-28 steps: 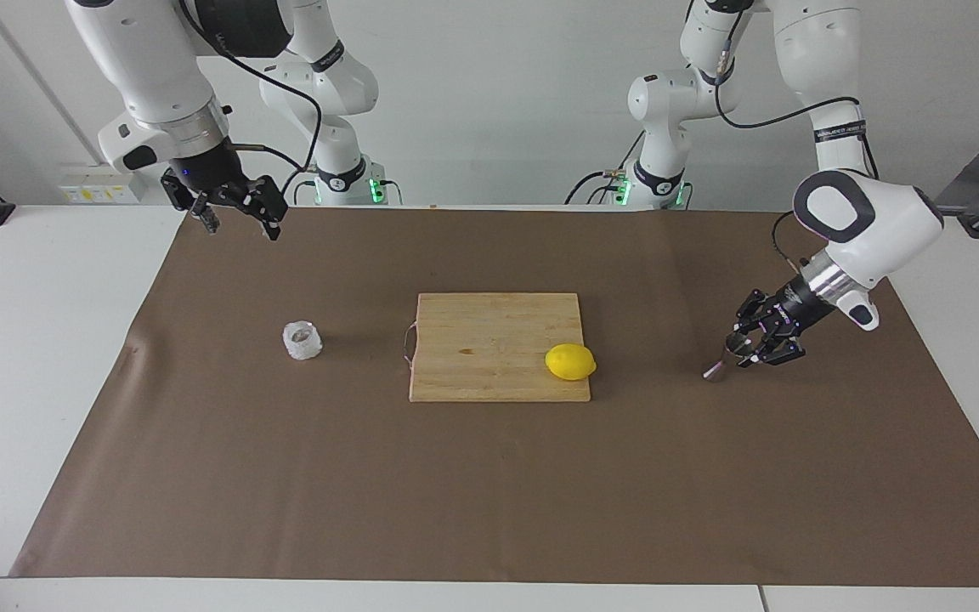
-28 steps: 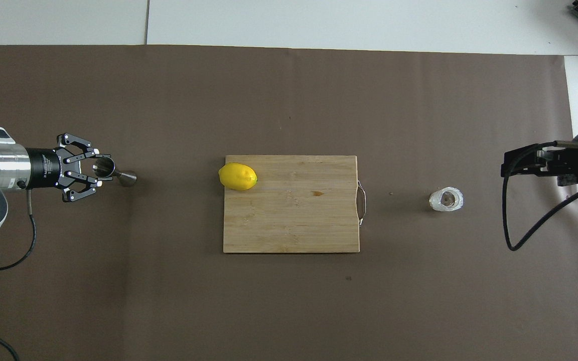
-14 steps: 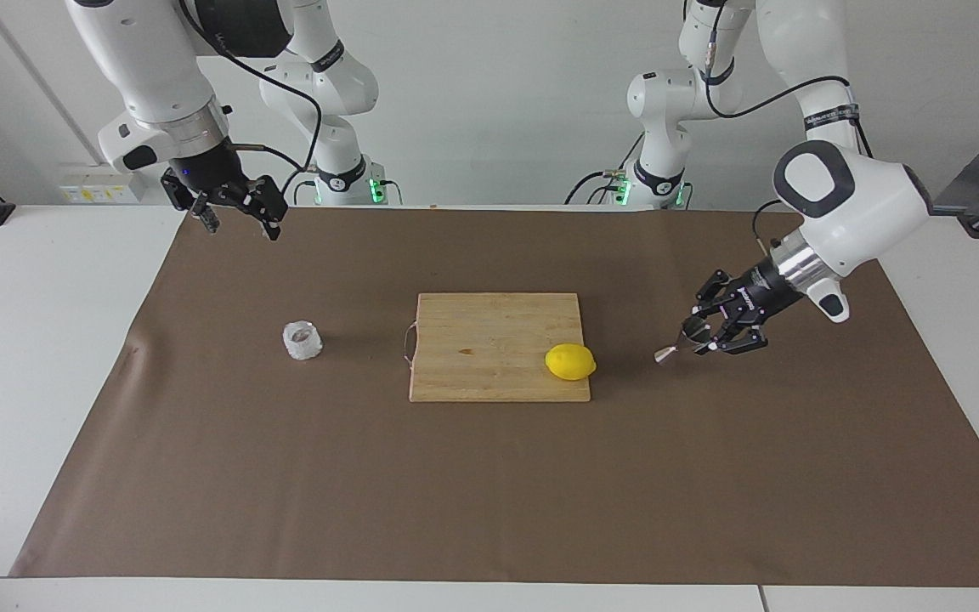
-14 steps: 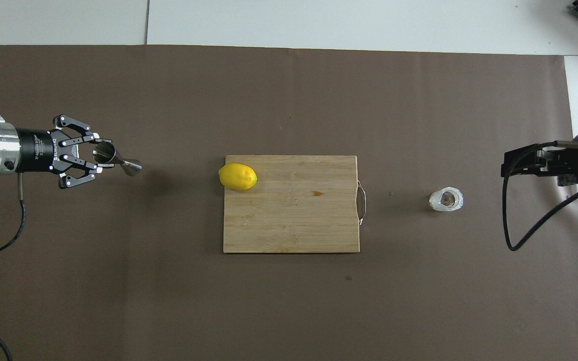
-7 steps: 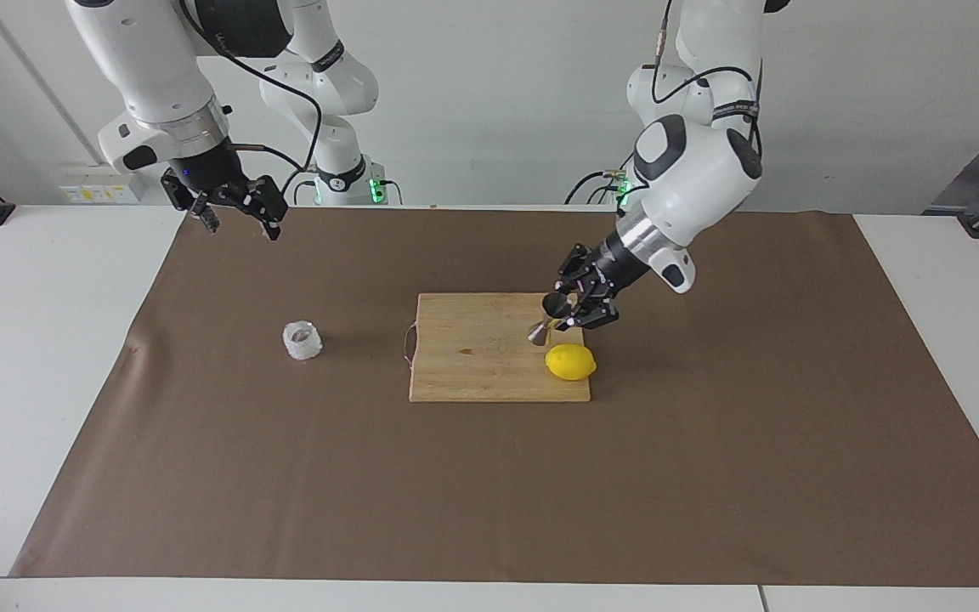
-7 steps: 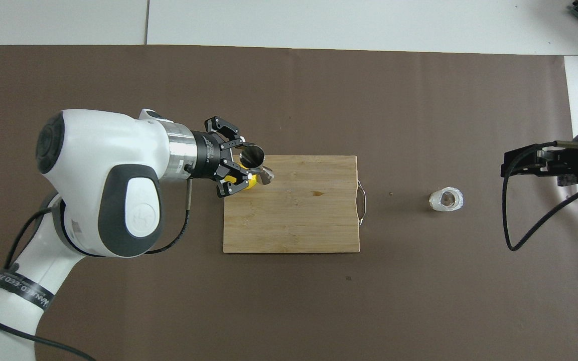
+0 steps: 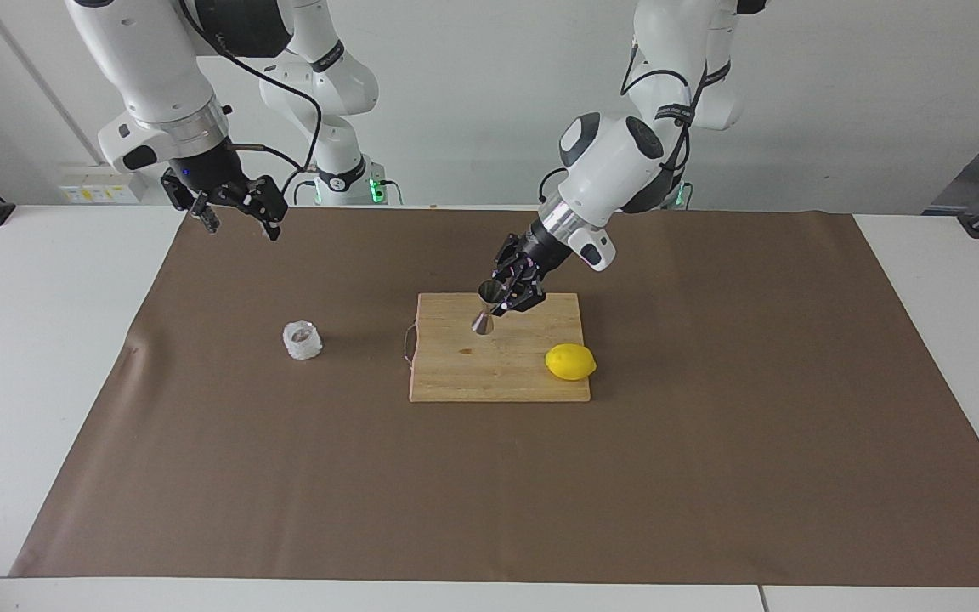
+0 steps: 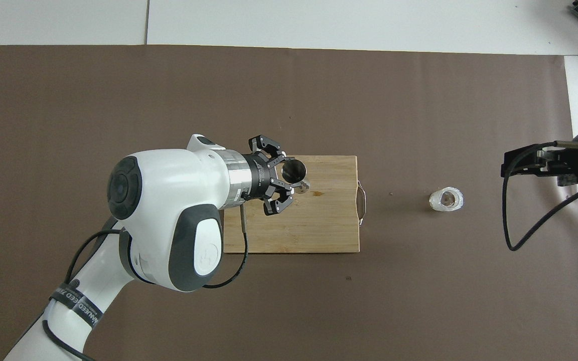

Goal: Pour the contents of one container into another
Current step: 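Lift the metal cup with the left gripper and carry it over the board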

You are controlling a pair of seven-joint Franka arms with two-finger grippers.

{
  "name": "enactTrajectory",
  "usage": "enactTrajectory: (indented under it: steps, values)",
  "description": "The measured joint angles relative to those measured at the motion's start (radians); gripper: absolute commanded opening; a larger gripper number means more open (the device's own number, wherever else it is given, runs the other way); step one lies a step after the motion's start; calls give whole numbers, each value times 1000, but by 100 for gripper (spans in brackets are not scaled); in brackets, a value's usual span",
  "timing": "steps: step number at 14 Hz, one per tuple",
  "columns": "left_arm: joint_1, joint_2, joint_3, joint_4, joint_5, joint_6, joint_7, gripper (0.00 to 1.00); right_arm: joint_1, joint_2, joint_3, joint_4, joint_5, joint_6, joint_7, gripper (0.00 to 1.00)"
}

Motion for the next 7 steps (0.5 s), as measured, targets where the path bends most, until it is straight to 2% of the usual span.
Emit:
enactTrajectory:
  steps: [7]
  values:
    - [-59, 77, 2, -13, 0, 103, -5, 0, 0, 0, 0, 0, 0, 0, 0, 100]
